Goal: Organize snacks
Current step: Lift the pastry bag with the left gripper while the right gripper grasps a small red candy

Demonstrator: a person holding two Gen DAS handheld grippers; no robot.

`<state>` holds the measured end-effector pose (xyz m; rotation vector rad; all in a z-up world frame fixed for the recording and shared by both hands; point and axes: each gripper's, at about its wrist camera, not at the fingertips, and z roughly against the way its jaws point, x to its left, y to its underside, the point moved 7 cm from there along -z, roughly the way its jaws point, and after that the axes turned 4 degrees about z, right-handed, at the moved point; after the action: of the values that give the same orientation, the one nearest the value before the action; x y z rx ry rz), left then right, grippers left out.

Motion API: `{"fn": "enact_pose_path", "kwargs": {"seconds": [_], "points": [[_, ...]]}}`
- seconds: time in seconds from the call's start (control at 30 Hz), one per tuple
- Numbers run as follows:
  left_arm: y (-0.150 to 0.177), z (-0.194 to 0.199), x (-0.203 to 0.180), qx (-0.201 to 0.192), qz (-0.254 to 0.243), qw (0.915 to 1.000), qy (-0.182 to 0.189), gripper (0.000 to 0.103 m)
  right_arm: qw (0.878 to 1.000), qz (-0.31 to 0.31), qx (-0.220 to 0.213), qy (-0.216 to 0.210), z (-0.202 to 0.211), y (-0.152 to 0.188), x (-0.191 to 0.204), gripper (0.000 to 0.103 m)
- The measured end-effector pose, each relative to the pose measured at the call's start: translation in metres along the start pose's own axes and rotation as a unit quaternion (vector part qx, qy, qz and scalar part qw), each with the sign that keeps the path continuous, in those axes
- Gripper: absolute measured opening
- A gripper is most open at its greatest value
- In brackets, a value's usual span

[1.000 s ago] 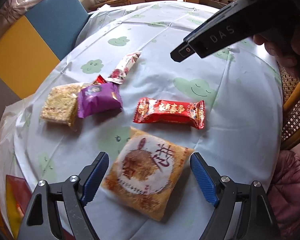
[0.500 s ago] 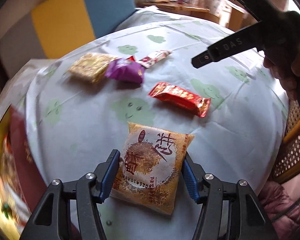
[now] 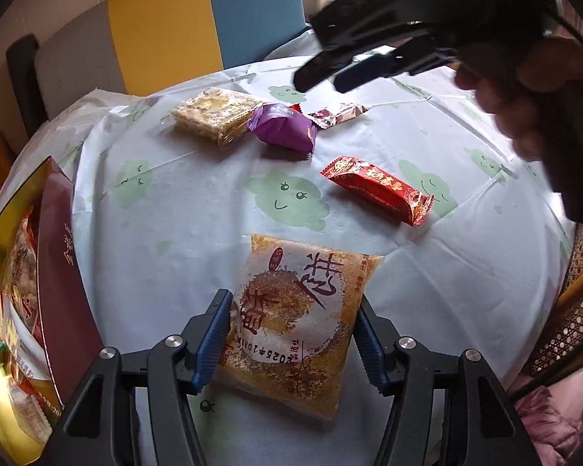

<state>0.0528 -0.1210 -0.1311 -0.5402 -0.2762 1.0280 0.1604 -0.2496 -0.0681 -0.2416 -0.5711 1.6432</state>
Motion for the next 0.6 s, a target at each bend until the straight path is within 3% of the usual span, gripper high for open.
{"fn": "enact_pose_path", "kwargs": {"seconds": [0.2, 0.33, 0.43, 0.47, 0.6], "points": [[0.0, 0.0, 0.001, -0.003, 0.007, 1.0, 0.0, 0.061, 1.0, 0.002, -0.019, -0.017, -0.029, -0.021, 0.002, 0.04], [0.0, 0.0, 0.002, -0.003, 0.011, 0.9999, 0.0, 0.062, 0.993, 0.006, 0.042, -0.11, -0.049, -0.003, 0.019, 0.042], [0.0, -0.001, 0.004, -0.002, 0.02, 0.9998, 0.002, 0.062, 0.986, 0.002, 0.069, -0.152, -0.052, 0.003, 0.031, 0.041], [0.0, -0.001, 0.004, -0.002, 0.021, 0.9998, 0.003, 0.062, 0.986, 0.002, 0.071, -0.153, -0.052, 0.004, 0.033, 0.041], [0.0, -0.001, 0.004, -0.003, 0.022, 0.9997, 0.004, 0.062, 0.995, 0.022, 0.041, -0.091, -0.048, -0.002, 0.026, 0.041]]}}
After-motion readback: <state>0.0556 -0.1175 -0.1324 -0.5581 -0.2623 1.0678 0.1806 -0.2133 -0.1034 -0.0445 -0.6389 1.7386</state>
